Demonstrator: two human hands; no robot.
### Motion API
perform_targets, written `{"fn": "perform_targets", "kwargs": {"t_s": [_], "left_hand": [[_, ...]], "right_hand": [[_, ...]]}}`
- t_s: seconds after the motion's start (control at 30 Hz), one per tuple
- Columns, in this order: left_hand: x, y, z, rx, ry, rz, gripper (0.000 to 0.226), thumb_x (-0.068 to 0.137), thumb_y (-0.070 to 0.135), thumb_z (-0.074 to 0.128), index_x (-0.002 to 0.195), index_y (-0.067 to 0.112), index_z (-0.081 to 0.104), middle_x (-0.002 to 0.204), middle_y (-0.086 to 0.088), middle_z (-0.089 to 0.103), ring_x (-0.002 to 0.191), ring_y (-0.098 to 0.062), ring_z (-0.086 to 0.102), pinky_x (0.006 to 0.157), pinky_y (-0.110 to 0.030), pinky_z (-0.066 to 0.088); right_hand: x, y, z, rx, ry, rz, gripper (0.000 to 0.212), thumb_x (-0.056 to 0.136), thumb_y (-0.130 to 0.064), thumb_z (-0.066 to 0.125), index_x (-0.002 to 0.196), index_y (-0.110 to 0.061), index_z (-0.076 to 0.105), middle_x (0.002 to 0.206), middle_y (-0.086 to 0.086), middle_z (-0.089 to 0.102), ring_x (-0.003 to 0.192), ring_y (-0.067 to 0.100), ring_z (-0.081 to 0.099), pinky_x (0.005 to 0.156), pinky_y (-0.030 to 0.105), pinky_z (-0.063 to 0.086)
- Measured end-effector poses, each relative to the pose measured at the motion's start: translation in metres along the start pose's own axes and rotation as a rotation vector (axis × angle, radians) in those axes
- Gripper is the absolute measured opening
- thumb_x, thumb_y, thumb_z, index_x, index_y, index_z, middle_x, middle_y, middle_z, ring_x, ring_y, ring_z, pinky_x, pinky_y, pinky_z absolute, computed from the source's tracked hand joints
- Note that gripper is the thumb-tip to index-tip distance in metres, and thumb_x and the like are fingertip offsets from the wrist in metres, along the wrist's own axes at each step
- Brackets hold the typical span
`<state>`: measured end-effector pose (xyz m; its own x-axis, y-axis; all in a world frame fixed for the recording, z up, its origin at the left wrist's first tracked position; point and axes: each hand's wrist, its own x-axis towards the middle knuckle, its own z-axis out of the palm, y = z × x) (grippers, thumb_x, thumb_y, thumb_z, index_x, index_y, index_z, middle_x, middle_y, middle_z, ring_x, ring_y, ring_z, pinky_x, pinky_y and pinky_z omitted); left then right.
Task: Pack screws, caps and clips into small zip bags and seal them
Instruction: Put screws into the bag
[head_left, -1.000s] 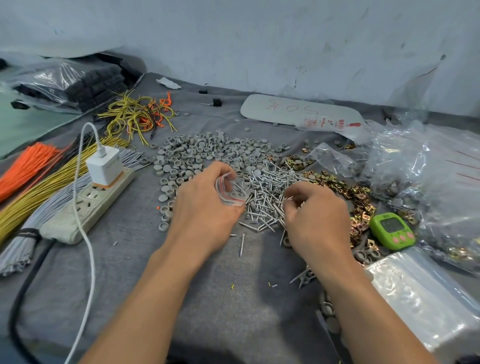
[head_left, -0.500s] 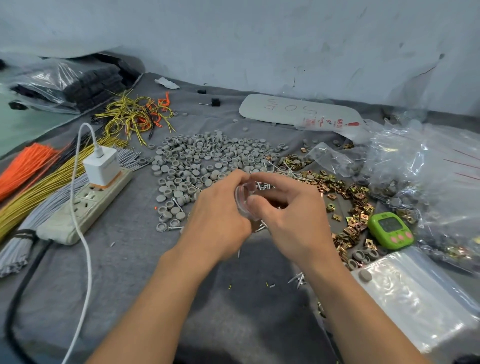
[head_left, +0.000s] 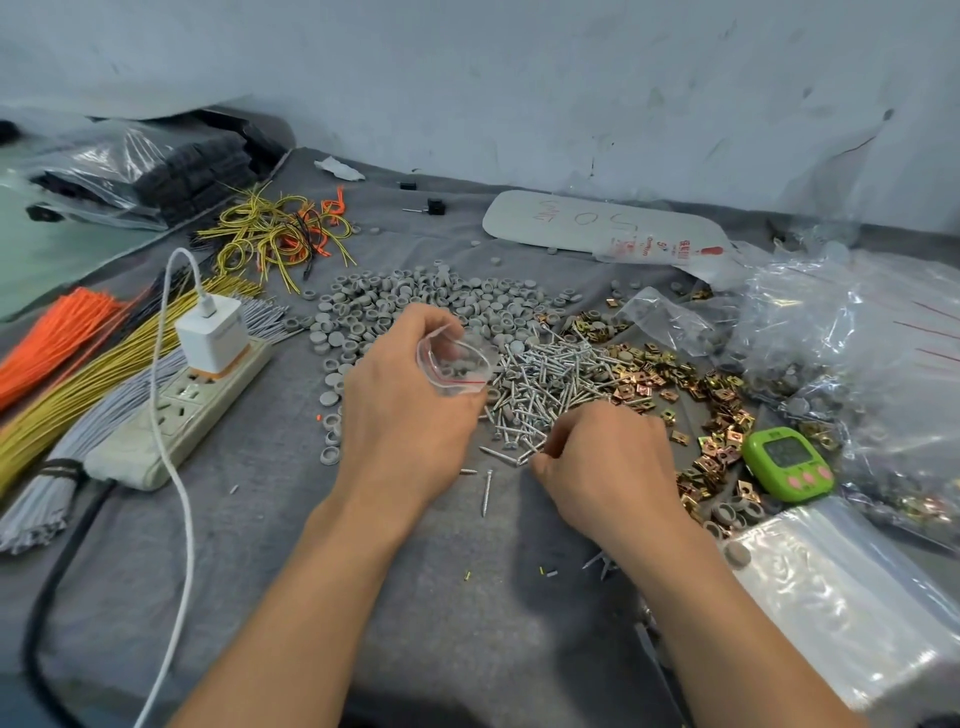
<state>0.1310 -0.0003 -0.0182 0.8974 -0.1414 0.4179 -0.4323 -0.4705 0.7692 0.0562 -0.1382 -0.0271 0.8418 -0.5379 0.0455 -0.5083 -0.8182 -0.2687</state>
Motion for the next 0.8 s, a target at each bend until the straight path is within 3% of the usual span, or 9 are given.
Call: {"fn": "perform_targets", "kwargs": {"t_s": [0.07,0.13,0.23,0.4,0.5,0.57,0.63,0.7,0.8], "left_hand": [[-0.001,0.000,-0.001,0.024,-0.008,0.003,0.035,0.074,0.024,0.083,0.096,0.039,0.059,0.089,0.020,0.069,0.087,0.003,0.063,0.072,-0.008,0.042],[-0.001,-0.001,-0.002,0.057,-0.019,0.024,0.034,0.076,0.025,0.081,0.097,0.039,0.058,0.093,0.017,0.069,0.090,-0.004,0.063,0.077,-0.023,0.045],[-0.003,-0.002,-0.003,0.106,-0.074,0.043,0.035,0.077,0.024,0.080,0.099,0.038,0.057,0.096,0.014,0.068,0.091,-0.011,0.062,0.079,-0.031,0.047],[-0.006,0.000,0.007,0.166,-0.220,0.076,0.040,0.077,0.030,0.078,0.107,0.038,0.054,0.103,0.012,0.067,0.096,-0.017,0.062,0.081,-0.035,0.050],[-0.008,0.001,0.010,0.167,-0.330,0.109,0.045,0.071,0.028,0.080,0.104,0.042,0.051,0.097,0.016,0.065,0.089,-0.010,0.061,0.073,-0.031,0.047],[-0.008,0.002,0.011,0.152,-0.365,0.141,0.041,0.072,0.025,0.075,0.102,0.041,0.053,0.090,0.016,0.064,0.081,-0.007,0.058,0.066,-0.025,0.044],[-0.009,0.002,0.011,0.140,-0.378,0.157,0.038,0.072,0.024,0.073,0.101,0.041,0.055,0.088,0.017,0.064,0.079,-0.005,0.057,0.063,-0.016,0.040],[-0.009,0.001,0.011,0.112,-0.367,0.153,0.038,0.072,0.024,0.077,0.100,0.040,0.057,0.087,0.017,0.066,0.079,-0.005,0.058,0.062,-0.012,0.039],[-0.007,0.000,0.008,0.054,-0.301,0.088,0.038,0.070,0.022,0.084,0.097,0.038,0.062,0.086,0.017,0.068,0.081,-0.002,0.062,0.068,-0.017,0.045]], "right_hand": [[0.000,-0.002,0.003,-0.025,0.000,0.003,0.014,0.090,-0.032,0.068,0.079,-0.025,0.071,0.078,-0.007,0.069,0.089,0.022,0.064,0.098,0.040,0.033],[-0.002,-0.002,0.001,0.027,0.038,0.017,0.015,0.092,-0.028,0.065,0.077,-0.024,0.070,0.073,-0.010,0.066,0.082,0.019,0.061,0.099,0.039,0.034],[-0.004,0.000,-0.006,0.302,0.175,0.007,0.016,0.095,-0.031,0.065,0.080,-0.030,0.071,0.070,-0.019,0.061,0.073,0.010,0.055,0.103,0.044,0.047],[-0.011,-0.001,-0.007,0.540,0.395,-0.240,0.008,0.085,-0.023,0.078,0.082,-0.030,0.076,0.074,-0.019,0.070,0.073,0.006,0.060,0.089,0.039,0.048],[-0.014,-0.006,-0.003,0.490,0.427,-0.361,0.020,0.078,-0.013,0.085,0.085,-0.030,0.079,0.079,-0.019,0.069,0.076,0.007,0.048,0.082,0.028,0.032],[-0.012,-0.006,0.001,0.505,0.396,-0.427,0.022,0.079,-0.008,0.084,0.089,-0.027,0.081,0.080,-0.016,0.069,0.076,0.005,0.048,0.083,0.031,0.035],[-0.010,-0.005,0.004,0.578,0.298,-0.454,0.022,0.083,-0.006,0.080,0.092,-0.025,0.082,0.082,-0.011,0.076,0.077,0.009,0.062,0.092,0.038,0.045],[-0.008,-0.003,0.003,0.683,0.226,-0.450,0.025,0.085,-0.003,0.077,0.095,-0.025,0.083,0.091,-0.016,0.077,0.082,0.003,0.071,0.088,0.026,0.053],[-0.005,0.002,-0.001,0.772,0.306,-0.353,0.026,0.087,-0.004,0.075,0.093,-0.028,0.084,0.088,-0.025,0.076,0.082,-0.007,0.071,0.076,0.009,0.051]]}}
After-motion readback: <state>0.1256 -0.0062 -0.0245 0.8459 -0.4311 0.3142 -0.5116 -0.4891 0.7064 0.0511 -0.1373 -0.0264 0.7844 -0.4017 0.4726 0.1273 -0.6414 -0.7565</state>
